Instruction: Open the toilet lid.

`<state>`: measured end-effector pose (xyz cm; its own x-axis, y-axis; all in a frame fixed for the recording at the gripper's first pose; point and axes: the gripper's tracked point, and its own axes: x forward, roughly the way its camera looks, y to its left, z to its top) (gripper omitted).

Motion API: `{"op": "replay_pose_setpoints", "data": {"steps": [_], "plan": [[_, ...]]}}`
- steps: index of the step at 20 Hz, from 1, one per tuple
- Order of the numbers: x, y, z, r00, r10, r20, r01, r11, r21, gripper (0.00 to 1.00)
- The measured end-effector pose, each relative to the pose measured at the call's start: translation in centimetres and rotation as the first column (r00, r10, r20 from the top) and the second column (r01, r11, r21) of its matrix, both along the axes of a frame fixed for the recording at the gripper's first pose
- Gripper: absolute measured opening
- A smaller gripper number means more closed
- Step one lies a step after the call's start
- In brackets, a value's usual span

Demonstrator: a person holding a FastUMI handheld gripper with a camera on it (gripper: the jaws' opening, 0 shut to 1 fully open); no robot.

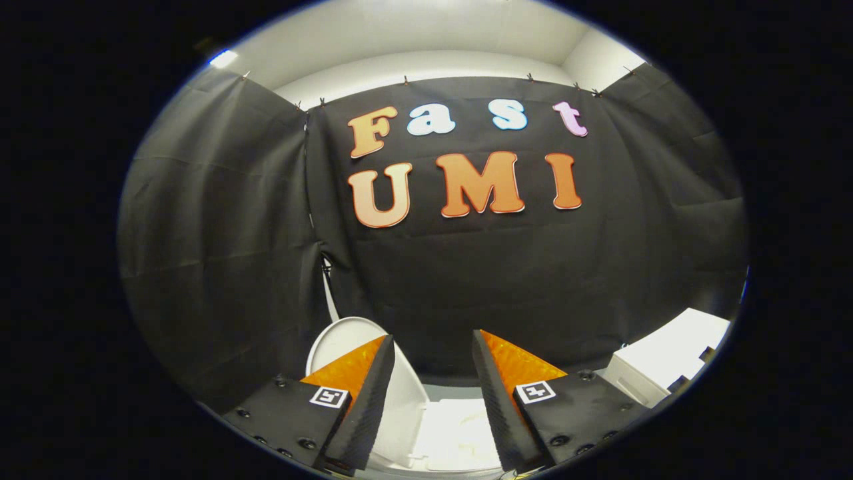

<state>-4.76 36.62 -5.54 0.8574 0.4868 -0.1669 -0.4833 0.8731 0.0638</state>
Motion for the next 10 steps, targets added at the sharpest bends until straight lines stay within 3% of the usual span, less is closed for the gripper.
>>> {"op": "replay_pose_setpoints", "data": {"steps": [10], "plan": [[4.7,-10.4,4.6,0.992,-0.111,0.059,0.109,0.993,0.032,0.99]]}}
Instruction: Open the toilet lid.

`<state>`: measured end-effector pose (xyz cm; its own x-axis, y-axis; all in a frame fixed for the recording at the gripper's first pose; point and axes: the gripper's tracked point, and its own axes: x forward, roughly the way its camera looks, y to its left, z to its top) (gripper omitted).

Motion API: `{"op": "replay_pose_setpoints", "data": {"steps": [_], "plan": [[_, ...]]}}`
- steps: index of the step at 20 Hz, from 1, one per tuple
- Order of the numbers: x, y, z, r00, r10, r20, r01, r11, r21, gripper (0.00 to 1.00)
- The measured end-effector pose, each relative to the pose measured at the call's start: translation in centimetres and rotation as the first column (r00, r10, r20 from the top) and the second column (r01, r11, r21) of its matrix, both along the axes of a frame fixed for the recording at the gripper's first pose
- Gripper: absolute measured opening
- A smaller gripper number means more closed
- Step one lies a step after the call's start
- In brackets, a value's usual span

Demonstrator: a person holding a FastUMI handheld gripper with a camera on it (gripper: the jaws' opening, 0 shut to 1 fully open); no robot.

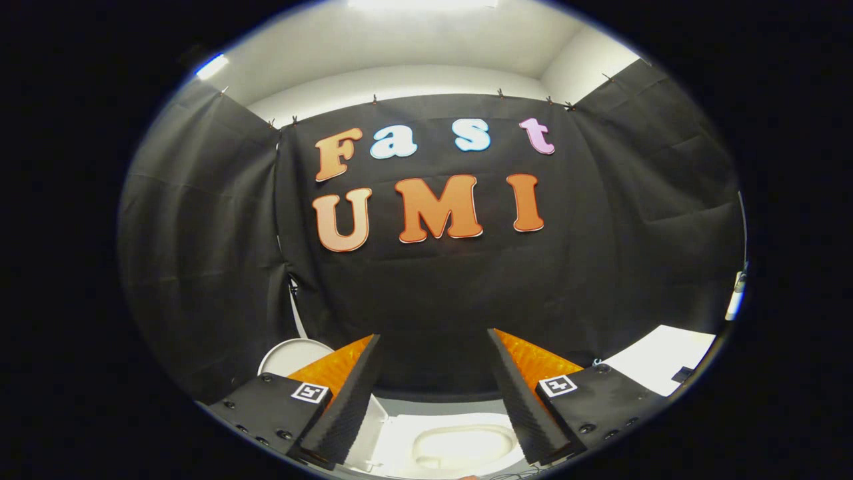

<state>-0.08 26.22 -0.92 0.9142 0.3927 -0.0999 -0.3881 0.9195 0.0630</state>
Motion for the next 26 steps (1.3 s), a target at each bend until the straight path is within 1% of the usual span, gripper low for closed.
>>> {"op": "replay_pose_setpoints", "data": {"steps": [6,10,14,26], "plan": [[1.2,-5.0,0.5,0.997,-0.073,-0.003,0.073,0.997,-0.001,0.98],[1.5,-5.9,0.8,0.996,-0.089,0.008,0.089,0.996,-0.025,0.98],[2.2,-6.0,0.6,0.995,-0.096,0.024,0.097,0.994,-0.058,0.99],[3.2,-2.6,-0.8,0.998,-0.060,0.003,0.060,0.998,-0.027,0.99]]}}
